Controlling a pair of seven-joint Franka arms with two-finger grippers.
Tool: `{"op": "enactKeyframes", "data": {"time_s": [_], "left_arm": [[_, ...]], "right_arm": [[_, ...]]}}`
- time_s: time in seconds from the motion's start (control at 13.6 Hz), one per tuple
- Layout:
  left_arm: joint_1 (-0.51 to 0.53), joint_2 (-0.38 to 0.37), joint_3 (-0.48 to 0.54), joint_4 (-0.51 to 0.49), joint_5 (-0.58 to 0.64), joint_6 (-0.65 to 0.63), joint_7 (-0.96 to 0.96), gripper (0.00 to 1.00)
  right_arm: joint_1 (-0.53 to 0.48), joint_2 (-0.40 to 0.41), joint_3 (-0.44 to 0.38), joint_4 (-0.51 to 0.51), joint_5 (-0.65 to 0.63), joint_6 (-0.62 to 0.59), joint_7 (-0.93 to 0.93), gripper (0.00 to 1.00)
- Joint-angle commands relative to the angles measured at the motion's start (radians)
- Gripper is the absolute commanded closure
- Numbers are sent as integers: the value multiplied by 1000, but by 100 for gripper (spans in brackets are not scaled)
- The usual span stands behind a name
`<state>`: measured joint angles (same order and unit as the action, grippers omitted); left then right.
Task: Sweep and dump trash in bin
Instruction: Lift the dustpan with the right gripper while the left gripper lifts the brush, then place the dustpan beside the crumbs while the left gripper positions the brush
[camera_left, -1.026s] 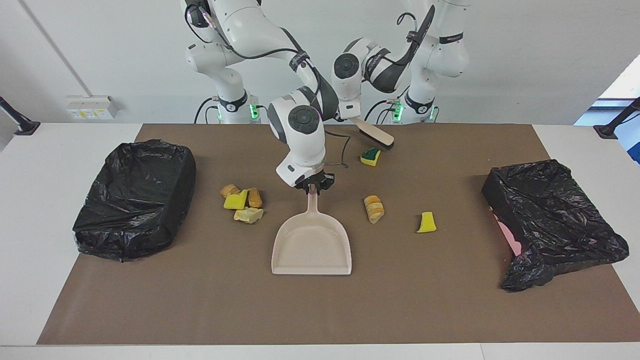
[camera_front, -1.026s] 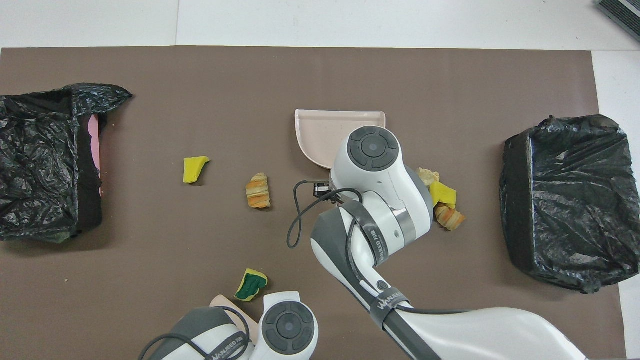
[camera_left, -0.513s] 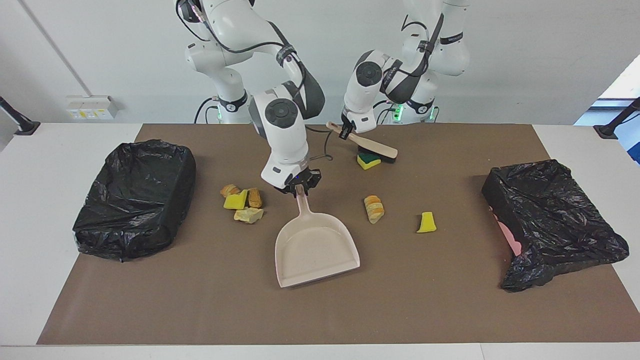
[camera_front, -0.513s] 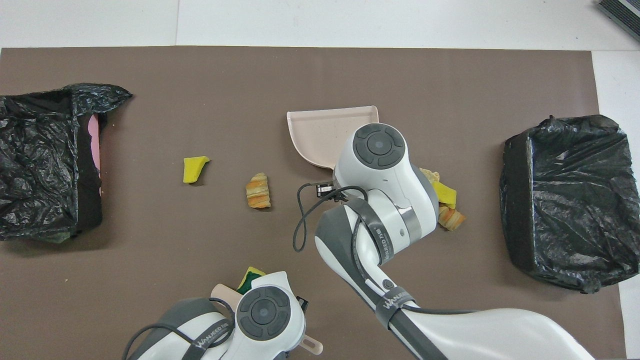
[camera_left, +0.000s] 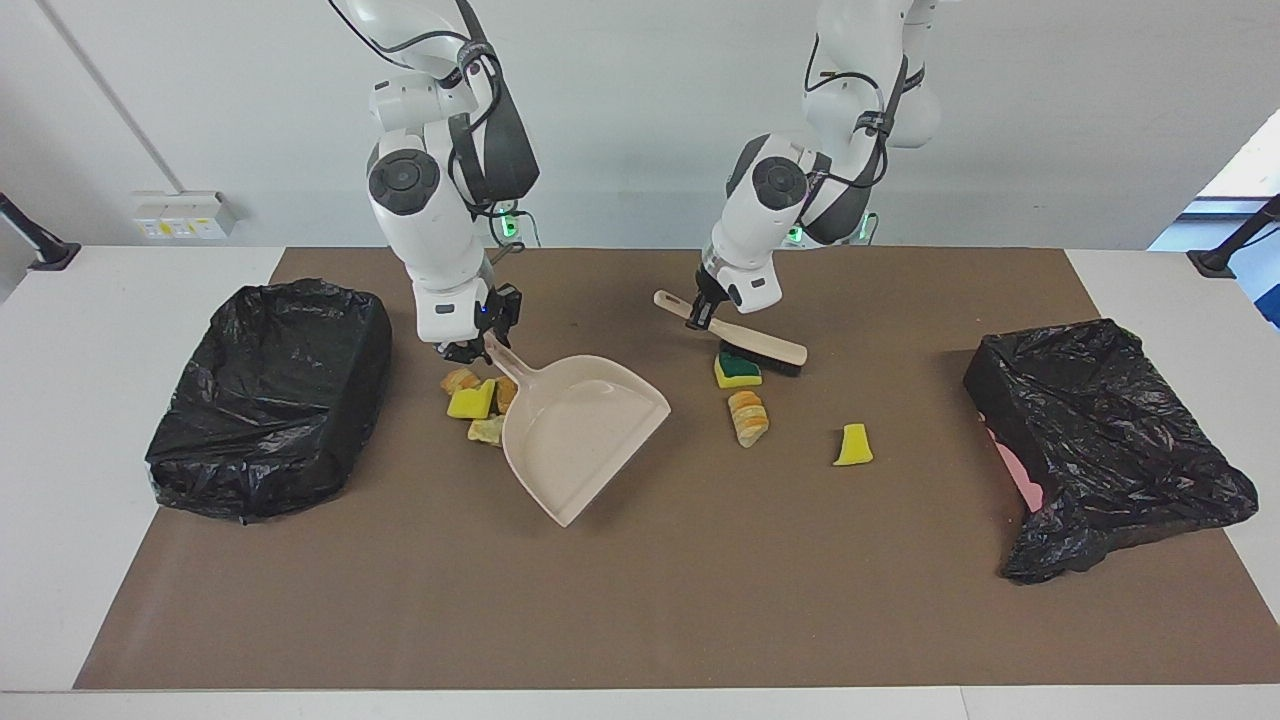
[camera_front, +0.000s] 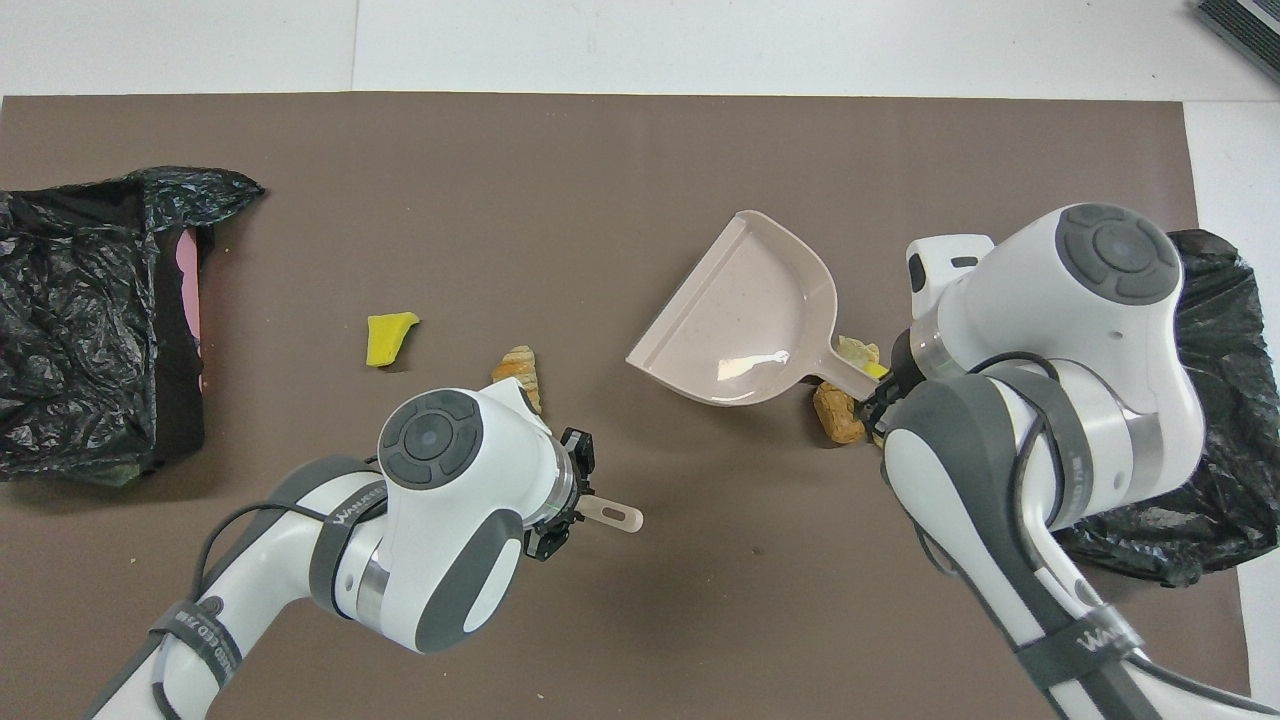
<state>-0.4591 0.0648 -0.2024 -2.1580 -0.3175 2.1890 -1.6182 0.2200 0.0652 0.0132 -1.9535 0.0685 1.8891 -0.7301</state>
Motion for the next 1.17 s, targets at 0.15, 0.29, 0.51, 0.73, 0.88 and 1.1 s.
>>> {"op": "enactKeyframes", "data": {"time_s": [0.15,0.29,0.51,0.73,0.88,1.1], "left_arm": [[40,-3,-6,130,64,-289,258,100],[77,-36,-3,132,96,-313,372,100],[132,-42,0,130,188,-363,613,100],[235,-33,0,125,307,-342,962,100],[317,-29,0,118,310,-321,1191,100],[425,-23,0,110,310,-285,1492,100]], "right_arm": [[-5,-113,11,-189,-157,88,-331,100],[11,-133,11,-215,-173,100,-345,100],[51,-117,13,-217,-191,186,-318,100],[156,-67,13,-185,-191,223,-130,100],[165,-44,17,-165,-193,226,-112,100],[211,-32,16,-169,-197,231,-108,100]]}}
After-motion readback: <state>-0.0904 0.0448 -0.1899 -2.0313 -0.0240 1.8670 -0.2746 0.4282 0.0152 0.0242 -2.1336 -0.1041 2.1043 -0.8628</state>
